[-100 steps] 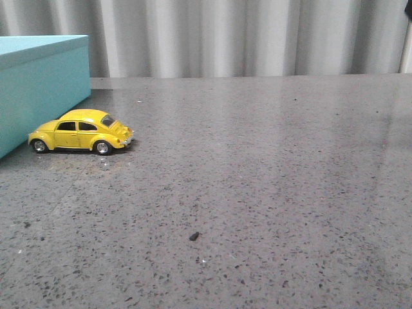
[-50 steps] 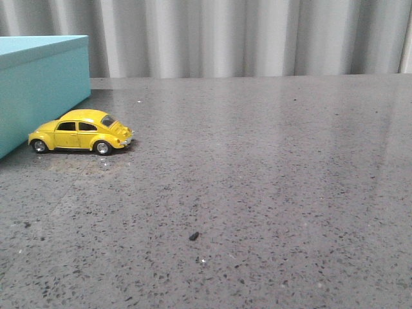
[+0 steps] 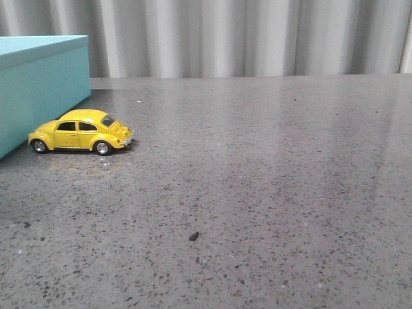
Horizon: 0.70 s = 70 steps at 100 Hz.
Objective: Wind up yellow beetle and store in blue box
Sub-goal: 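Lift the right gripper off the beetle, letting it roll toward the box, then move the left gripper over the beetle beside the blue box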
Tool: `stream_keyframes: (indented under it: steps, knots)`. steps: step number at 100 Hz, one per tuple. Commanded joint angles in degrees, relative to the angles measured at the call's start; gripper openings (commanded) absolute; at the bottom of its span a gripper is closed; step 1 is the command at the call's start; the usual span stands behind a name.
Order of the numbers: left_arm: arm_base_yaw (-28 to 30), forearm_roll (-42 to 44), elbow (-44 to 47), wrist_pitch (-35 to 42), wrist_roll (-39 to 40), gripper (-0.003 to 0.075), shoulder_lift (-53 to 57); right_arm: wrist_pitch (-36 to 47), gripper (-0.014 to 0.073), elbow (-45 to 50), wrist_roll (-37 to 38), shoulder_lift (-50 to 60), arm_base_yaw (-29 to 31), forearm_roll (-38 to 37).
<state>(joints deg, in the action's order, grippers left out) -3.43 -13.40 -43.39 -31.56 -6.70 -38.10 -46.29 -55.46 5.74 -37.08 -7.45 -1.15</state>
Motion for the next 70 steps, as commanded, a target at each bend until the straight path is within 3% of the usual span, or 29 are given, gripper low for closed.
stream_keyframes:
  steps: [1, 14, 29, 38, 60, 70]
  knots:
    - [0.08, -4.72, -3.09, 3.37, -4.47, -0.0021, -3.19, 4.44, -0.0041, -0.66, -0.39, 1.74, 0.01, -0.25]
    - [0.08, -10.84, -5.56, 2.86, -14.73, -0.002, -7.69, 3.77, -0.0041, -0.1, -0.39, 2.93, 0.01, -0.25]
    - [0.08, -18.15, -8.72, 1.07, -20.86, 0.0004, -12.47, 1.17, -0.0041, -0.1, -0.39, 2.99, 0.01, -0.25]
    - [0.08, -21.16, -11.15, -2.1, -25.52, 0.0092, -15.13, -0.34, -0.0041, -0.1, -0.39, 2.99, 0.01, -0.25]
    - [0.08, -25.2, -15.8, -4.51, -35.72, 0.0393, -18.21, -1.72, -0.0041, -0.1, -0.39, 2.99, 0.01, -0.25]
    - [0.08, -25.26, -16.98, -4.51, -39.85, 0.0466, -18.5, -2.08, -0.0041, -0.1, -0.39, 2.99, 0.01, -0.25]
